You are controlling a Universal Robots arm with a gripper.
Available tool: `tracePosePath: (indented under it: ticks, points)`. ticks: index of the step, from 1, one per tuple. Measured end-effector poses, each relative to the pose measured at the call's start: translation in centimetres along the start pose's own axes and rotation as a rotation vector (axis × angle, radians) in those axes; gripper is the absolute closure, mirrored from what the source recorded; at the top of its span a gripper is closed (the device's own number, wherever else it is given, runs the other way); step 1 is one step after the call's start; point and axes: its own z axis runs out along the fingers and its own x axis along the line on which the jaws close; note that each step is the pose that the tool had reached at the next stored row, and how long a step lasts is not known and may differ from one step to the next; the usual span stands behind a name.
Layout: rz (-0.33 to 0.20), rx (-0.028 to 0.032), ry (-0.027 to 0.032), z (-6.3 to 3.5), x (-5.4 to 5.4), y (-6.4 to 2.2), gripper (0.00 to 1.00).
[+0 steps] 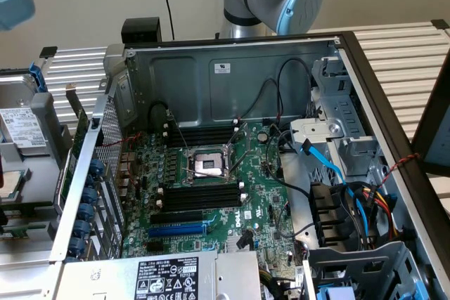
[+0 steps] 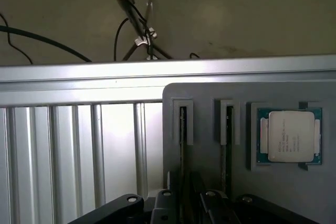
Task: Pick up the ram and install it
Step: 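Pick up the ram and move it above insertion slot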
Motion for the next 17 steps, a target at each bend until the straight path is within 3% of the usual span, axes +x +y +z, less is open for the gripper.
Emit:
tracePosePath:
  ticks: [17]
  points:
    - [0.02,0.0001,0.0002,0.02,0.0,0.0,0.77]
